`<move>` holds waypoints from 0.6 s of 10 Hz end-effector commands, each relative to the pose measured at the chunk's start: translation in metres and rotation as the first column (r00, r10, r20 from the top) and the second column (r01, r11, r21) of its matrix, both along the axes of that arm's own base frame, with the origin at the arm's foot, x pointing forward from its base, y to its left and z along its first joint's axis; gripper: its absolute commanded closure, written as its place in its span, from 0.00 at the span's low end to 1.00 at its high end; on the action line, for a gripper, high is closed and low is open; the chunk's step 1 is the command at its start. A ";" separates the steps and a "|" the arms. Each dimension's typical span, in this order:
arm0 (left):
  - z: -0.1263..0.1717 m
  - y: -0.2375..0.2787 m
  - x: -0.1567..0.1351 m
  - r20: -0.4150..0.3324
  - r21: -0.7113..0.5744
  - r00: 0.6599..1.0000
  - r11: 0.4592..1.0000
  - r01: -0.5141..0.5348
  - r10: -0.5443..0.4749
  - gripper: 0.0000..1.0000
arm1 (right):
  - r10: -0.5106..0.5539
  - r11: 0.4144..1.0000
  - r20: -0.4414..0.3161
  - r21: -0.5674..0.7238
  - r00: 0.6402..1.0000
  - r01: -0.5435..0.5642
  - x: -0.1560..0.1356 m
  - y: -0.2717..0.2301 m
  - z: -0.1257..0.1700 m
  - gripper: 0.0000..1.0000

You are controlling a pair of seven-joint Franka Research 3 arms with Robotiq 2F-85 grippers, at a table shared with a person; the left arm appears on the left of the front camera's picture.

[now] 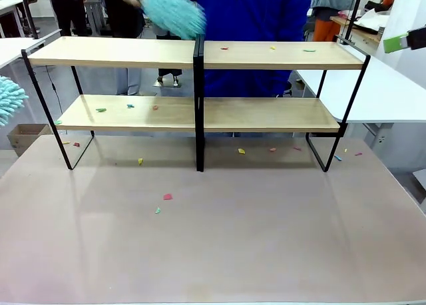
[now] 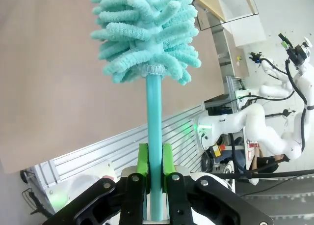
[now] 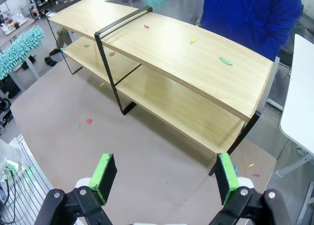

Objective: Clean the shelves.
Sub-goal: Clean a randomly selected level of the Shelf with the Duster.

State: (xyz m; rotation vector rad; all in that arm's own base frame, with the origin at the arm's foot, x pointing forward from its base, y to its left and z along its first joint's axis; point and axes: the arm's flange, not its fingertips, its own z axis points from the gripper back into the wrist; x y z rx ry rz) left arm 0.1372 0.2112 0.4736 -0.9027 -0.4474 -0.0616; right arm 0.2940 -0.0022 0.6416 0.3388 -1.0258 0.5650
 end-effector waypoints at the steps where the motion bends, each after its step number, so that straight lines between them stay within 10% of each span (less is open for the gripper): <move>1: 0.000 0.000 0.000 0.000 0.000 1.000 1.000 0.000 0.000 0.87 | 0.008 1.000 0.003 0.000 1.000 -0.008 0.000 0.000 -0.001 0.00; 6: -0.020 -0.079 0.019 -0.216 0.191 0.890 0.876 0.442 -0.402 0.87 | 0.008 1.000 0.003 0.000 1.000 -0.008 0.000 0.000 -0.001 0.00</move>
